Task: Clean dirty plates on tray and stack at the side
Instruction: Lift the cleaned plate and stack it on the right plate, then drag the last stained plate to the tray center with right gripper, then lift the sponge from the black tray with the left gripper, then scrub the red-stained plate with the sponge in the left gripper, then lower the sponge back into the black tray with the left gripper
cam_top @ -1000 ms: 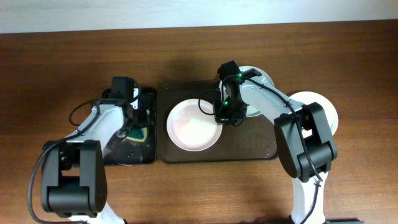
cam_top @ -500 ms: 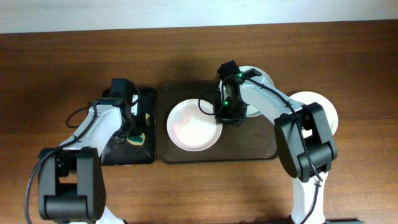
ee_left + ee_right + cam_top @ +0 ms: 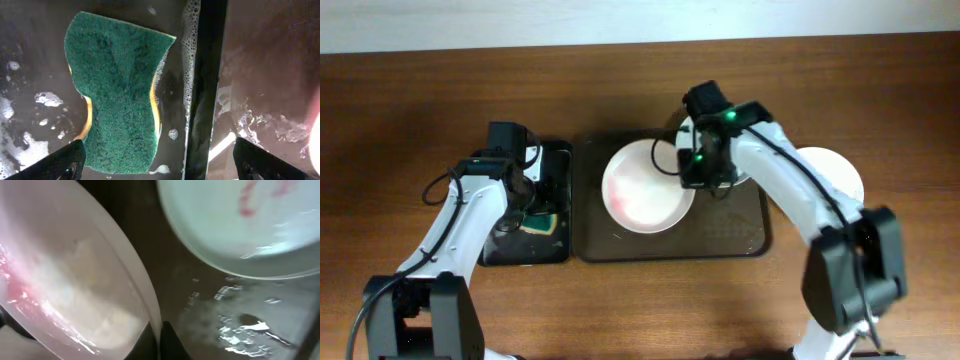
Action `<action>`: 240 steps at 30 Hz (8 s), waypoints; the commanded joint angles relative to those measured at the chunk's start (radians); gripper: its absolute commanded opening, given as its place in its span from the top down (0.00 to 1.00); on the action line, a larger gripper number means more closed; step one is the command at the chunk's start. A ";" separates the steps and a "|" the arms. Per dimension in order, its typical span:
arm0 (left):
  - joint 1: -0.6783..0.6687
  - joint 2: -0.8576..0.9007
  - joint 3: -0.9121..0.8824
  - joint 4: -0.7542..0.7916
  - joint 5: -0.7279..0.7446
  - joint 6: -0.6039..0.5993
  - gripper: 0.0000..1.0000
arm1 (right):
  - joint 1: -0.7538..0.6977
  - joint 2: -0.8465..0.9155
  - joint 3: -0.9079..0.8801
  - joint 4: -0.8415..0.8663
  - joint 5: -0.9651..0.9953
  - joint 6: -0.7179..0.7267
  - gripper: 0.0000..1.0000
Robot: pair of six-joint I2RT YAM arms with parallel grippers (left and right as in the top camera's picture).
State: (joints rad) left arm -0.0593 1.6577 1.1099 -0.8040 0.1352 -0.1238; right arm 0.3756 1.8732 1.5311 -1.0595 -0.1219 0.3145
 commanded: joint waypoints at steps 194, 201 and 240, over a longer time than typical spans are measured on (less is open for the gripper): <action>-0.420 0.280 0.084 0.431 0.368 -0.414 1.00 | -0.053 0.114 -0.217 0.255 -0.198 -0.066 0.95; -0.421 0.335 0.084 0.243 -0.065 -0.442 1.00 | -0.053 0.114 -0.217 0.255 -0.198 -0.066 0.95; -0.078 0.177 0.059 0.006 -0.294 -0.139 0.52 | -0.053 0.114 -0.217 0.248 -0.187 -0.066 0.90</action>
State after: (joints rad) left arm -0.1490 1.8263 1.1721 -0.8032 -0.1402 -0.2687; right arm 0.3252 2.0071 1.3243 -0.8085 -0.3290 0.2432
